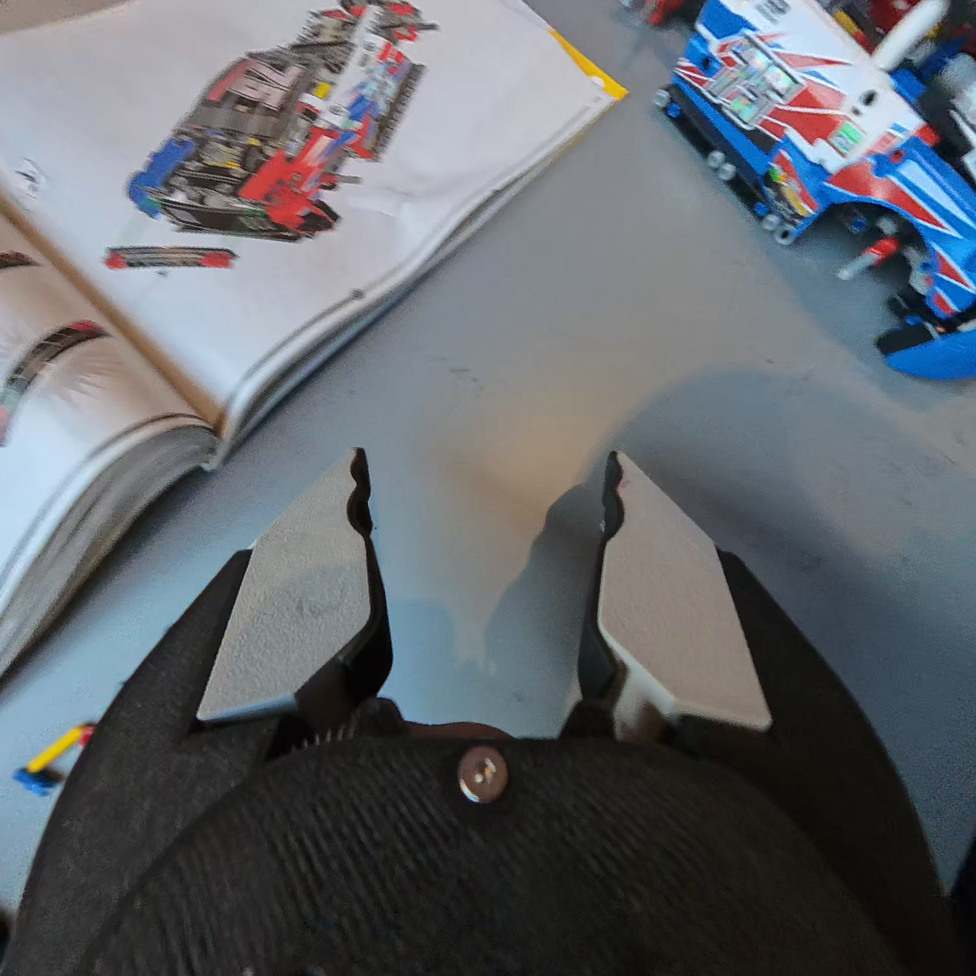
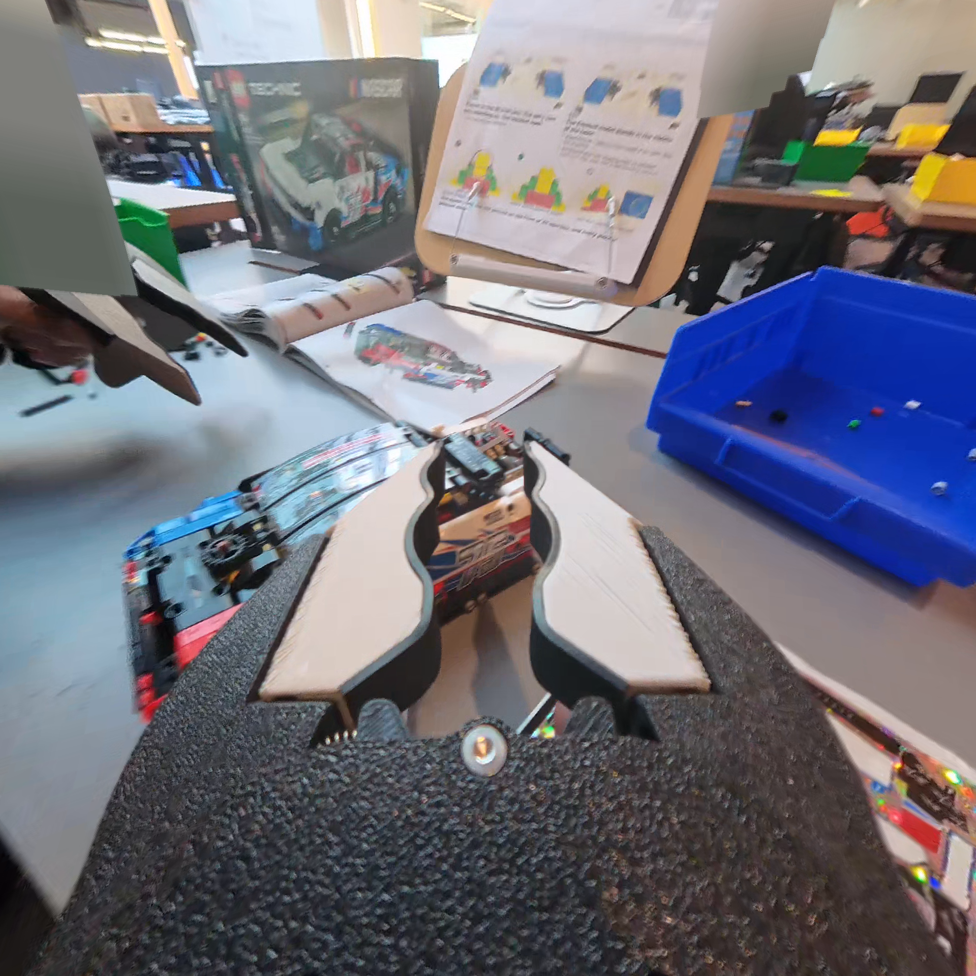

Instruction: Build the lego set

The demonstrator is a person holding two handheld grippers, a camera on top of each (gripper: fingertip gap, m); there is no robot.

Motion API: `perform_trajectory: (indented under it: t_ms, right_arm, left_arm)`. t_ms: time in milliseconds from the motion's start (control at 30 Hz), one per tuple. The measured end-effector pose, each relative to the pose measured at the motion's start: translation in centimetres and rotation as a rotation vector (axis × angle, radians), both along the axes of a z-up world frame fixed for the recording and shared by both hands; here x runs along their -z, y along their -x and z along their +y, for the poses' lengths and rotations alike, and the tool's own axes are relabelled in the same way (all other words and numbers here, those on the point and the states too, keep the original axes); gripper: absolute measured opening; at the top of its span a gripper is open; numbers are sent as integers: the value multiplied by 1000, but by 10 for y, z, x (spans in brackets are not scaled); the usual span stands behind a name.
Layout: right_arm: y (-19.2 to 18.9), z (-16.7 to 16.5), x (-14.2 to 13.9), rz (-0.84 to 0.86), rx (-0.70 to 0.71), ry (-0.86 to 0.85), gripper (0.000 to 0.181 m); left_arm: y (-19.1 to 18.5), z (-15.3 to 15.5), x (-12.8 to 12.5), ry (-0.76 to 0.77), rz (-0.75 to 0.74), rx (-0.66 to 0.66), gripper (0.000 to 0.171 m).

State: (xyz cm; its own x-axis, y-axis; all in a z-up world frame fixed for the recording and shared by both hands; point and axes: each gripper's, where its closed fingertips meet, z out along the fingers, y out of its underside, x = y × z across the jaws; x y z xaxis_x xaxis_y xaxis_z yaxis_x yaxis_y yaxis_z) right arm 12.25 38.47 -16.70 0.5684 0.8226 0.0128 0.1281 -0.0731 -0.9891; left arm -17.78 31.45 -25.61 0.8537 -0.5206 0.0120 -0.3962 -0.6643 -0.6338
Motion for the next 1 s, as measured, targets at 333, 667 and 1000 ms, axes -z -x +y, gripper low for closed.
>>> perform_trajectory:
  t_ms: [333, 667, 1000]
  right_arm:
    - [12, 25, 20, -19, 43, -4, 28]
    - [14, 23, 23, 26, -6, 56, 27]
    - [13, 19, 18, 43, -10, 40, 27]
  left_arm:
    - [12, 89, -4, -11, 35, -28, 89]
    - [8, 137, 29, 42, 160, -5, 86]
    - [3, 129, 30, 27, 44, -8, 42]
